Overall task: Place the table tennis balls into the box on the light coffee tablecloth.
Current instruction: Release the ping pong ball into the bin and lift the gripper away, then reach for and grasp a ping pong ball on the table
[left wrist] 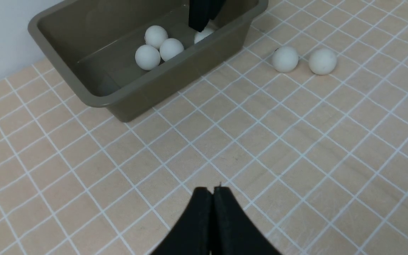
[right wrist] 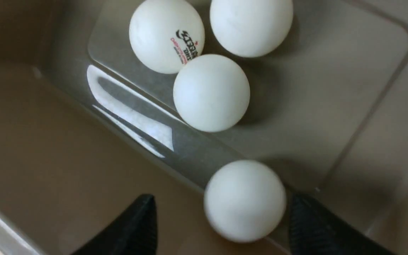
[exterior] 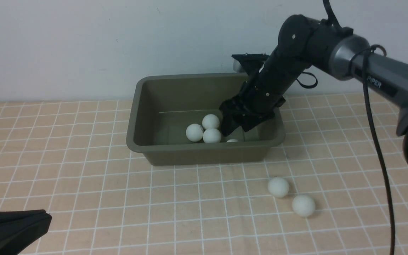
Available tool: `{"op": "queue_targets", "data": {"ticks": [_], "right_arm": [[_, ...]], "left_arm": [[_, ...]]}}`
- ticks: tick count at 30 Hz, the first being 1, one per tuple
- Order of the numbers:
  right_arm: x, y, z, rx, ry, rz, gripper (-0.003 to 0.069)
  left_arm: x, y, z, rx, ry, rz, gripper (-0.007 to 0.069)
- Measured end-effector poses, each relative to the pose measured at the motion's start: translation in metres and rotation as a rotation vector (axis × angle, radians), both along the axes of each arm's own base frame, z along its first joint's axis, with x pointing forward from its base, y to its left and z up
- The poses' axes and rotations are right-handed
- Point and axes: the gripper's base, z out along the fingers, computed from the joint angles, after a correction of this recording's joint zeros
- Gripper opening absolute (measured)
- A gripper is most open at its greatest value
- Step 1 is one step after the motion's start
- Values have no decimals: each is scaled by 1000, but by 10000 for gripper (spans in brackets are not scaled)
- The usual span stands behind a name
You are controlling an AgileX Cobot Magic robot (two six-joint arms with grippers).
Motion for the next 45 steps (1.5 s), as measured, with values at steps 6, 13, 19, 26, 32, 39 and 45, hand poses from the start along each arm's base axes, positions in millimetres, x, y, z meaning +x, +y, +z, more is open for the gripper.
{"op": "queue_targets", "data": {"ticks": [6, 13, 19, 26, 32, 39, 45], "right_arm": [[-7, -9, 53, 42, -99, -12, 478], [-53, -63, 175, -4, -369, -105, 479], [-124, -102, 211, -98, -424, -147, 479], [-168, -100, 172, -156, -284, -95, 479], [-172, -71, 119, -229, -170, 8, 479], [-146, -46, 68, -314, -143, 37, 479], [-122, -36, 15, -371, -94, 48, 479]], "left_arm": [[0, 0, 0, 0, -1, 0, -69], [0, 0, 0, 0, -1, 0, -69], [0, 0, 0, 0, -1, 0, -69], [0, 0, 0, 0, -1, 0, -69], [0, 0, 0, -2, 2, -1, -69], [0, 0, 0, -2, 3, -2, -69], [0, 0, 0, -1, 4, -2, -69]]}}
